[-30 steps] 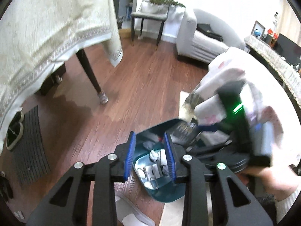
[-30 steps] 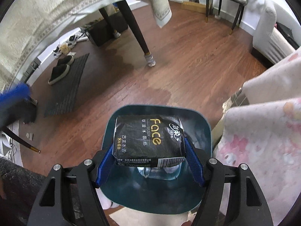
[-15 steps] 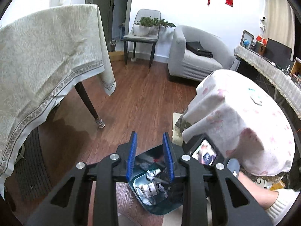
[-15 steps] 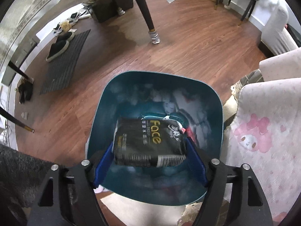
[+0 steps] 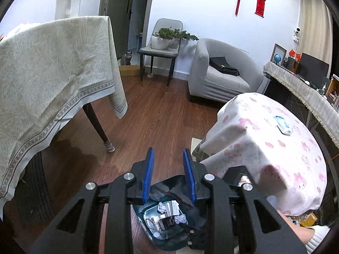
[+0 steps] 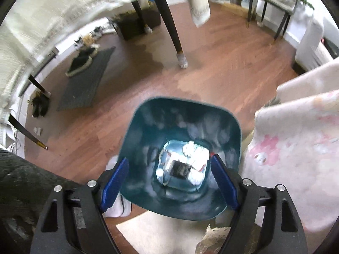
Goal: Collect trash
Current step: 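Move both open tools back over the table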
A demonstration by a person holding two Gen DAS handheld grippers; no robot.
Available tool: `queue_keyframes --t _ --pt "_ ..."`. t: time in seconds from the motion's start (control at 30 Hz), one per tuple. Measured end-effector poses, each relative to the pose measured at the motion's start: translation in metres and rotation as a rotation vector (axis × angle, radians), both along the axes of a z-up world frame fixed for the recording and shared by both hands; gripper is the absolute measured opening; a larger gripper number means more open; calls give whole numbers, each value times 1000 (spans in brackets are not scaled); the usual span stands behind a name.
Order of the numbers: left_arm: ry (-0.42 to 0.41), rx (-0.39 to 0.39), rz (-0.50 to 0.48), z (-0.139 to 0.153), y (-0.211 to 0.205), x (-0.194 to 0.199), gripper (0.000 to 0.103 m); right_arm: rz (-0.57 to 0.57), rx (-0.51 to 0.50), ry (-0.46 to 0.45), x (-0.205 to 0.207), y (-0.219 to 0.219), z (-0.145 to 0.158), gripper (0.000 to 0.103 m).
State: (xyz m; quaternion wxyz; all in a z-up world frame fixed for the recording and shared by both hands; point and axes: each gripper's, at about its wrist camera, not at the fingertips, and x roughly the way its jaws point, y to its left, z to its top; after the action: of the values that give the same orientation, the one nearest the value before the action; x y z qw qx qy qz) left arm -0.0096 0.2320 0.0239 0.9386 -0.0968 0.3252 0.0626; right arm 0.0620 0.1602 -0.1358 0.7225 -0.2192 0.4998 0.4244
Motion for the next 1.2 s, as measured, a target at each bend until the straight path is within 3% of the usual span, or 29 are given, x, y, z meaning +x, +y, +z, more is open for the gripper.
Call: queue_keyframes --t 0.1,0.3,0.57,0.83,1.0,1.07,1.1,1.2 --pt "-9 2 9 4 -3 4 30 10 58 -41 -4 -10 25 73" --pt "-27 -3 12 10 -14 14 30 -4 157 -135 -2 -33 78 69" --pt "-56 -5 -6 16 -32 29 30 -128 256 -253 20 -84 133 65" --pt "-35 9 -67 12 -66 53 38 -332 295 -312 59 -147 156 65" --pt "-25 12 -112 9 -85 68 43 -476 234 -398 79 -184 158 65" --pt "-17 4 -127 6 -92 76 43 -517 234 -407 85 -198 158 70" --pt "-10 3 -135 5 -96 82 43 -543 244 -406 88 -205 155 79" --pt "-4 25 -150 5 -110 94 47 -612 248 -400 100 -229 150 82"
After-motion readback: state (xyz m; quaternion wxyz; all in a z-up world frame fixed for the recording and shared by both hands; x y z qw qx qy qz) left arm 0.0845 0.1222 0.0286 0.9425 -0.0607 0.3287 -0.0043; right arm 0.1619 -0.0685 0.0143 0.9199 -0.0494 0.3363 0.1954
